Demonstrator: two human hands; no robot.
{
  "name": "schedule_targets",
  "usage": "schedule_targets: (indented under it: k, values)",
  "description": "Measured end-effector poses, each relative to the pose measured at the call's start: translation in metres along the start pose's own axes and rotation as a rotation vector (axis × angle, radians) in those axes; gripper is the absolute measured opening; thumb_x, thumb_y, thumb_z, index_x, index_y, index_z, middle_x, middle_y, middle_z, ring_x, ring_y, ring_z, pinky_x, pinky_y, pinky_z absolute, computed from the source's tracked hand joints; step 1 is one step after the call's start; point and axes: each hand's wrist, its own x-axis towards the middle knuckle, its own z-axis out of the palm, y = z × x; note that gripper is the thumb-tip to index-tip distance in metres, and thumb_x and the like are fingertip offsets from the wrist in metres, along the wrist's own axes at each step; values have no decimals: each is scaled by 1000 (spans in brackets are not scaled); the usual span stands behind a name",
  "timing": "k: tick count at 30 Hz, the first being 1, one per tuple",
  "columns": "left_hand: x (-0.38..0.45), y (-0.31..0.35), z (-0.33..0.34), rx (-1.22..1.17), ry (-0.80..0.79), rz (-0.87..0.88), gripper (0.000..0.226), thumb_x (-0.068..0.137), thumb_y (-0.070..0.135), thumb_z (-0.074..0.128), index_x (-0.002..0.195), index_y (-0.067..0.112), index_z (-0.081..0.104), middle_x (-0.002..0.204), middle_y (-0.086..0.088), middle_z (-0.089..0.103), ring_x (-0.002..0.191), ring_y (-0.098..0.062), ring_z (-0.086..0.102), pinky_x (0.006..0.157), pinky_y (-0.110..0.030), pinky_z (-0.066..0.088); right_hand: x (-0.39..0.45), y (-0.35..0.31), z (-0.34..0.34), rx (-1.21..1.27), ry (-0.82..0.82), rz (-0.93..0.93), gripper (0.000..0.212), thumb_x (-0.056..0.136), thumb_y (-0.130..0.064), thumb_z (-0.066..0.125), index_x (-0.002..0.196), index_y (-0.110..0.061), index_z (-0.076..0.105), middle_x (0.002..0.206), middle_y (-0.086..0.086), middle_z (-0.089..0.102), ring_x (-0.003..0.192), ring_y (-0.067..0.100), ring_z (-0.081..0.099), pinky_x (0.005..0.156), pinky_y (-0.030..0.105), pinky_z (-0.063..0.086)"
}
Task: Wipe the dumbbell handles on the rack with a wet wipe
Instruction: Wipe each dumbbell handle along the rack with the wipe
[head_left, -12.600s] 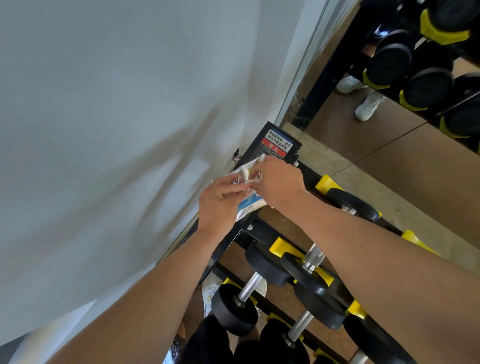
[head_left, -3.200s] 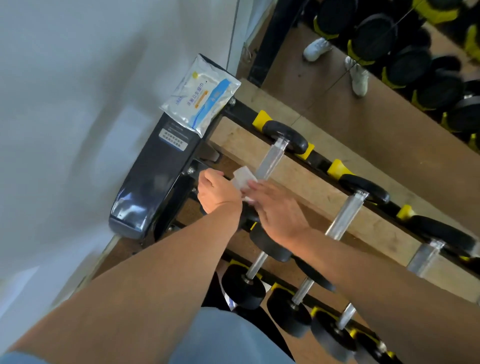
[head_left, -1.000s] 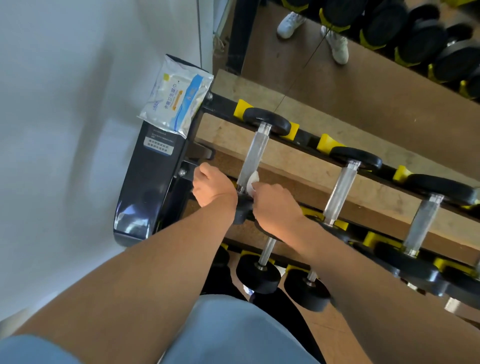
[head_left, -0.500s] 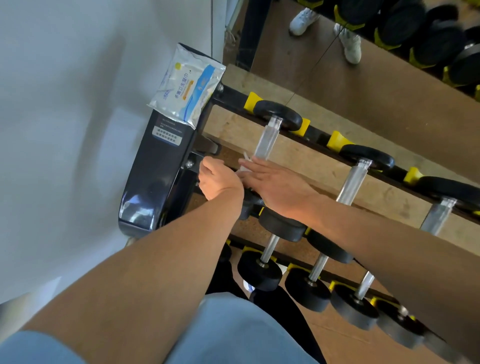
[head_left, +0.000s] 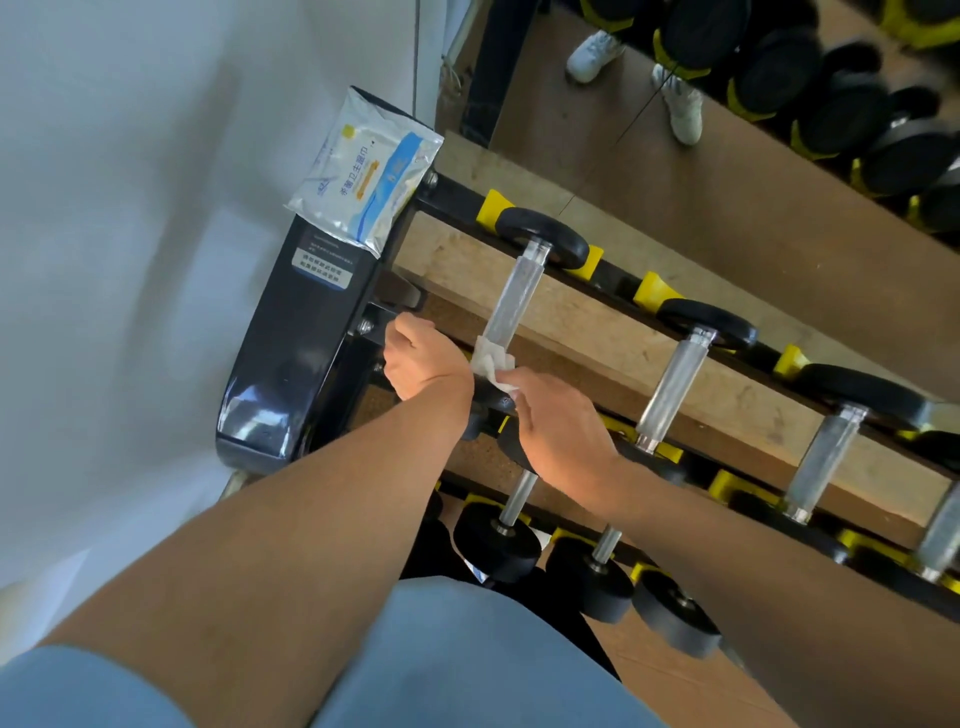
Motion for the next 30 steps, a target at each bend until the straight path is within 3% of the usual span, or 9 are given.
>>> schedule_targets:
  k: [3,6,9,12,18,23,26,28,30]
  values:
    - [0,1,0,-6,-9,-7,44,102,26,27,98,9,68,74,7,51,71,-10,48,66,-30,32,3,14,6,-12,-142,150,31,105,-23,41,135,-21,49,93,3,70,80,19,69,65,35,56]
    - [0,0,1,2,-15,-6,44,102,25,27,99,9,67,74,7,50,67,-5,44,59,-28,29,10,17,16,84,-291,246,30,106,-24,37,120,-12,61,101,9,69,94,27,67,75,39,52]
    - [1,0,1,11,-19,-9,43,102,24,27,100,9,67,74,7,51,68,-6,45,58,-28,31,13,16,21,218,-183,376,31,105,-19,40,109,-7,67,94,10,68,86,23,67,69,32,48]
    - [0,0,1,17,-13,-6,43,102,25,28,100,10,68,75,7,52,68,-6,46,63,-28,33,12,15,19,483,118,542,29,106,-28,40,113,-15,65,90,2,66,80,15,63,60,28,45]
    - [-2,2,0,32,-18,4,43,102,23,28,100,9,68,75,9,49,67,-3,42,60,-28,28,30,-12,22,306,52,388,25,105,-29,38,106,-23,63,91,0,67,85,19,64,73,38,54]
    - [-3,2,-2,47,-33,25,42,102,24,29,103,10,69,74,11,45,66,-1,37,65,-29,24,19,-11,-16,50,-50,115,22,105,-29,39,108,-25,61,87,-4,60,85,18,57,69,33,42]
    - [-2,2,-3,90,-43,50,43,103,27,29,105,11,68,74,10,46,67,-2,39,71,-30,27,6,-18,-36,426,115,228,23,106,-30,39,96,-25,59,79,-8,58,74,13,54,60,27,38]
    - [-1,3,-4,122,-57,66,43,102,31,29,106,13,68,79,2,53,70,-13,46,71,-32,31,-2,-18,-43,724,260,379,23,106,-32,40,104,-29,63,87,-8,63,79,14,60,57,23,42]
    - [0,2,-5,150,-62,77,43,100,34,29,107,15,67,92,-6,61,78,-22,51,72,-35,34,-9,-20,-47,734,443,409,25,107,-32,39,116,-29,63,90,-10,64,77,8,60,52,14,41]
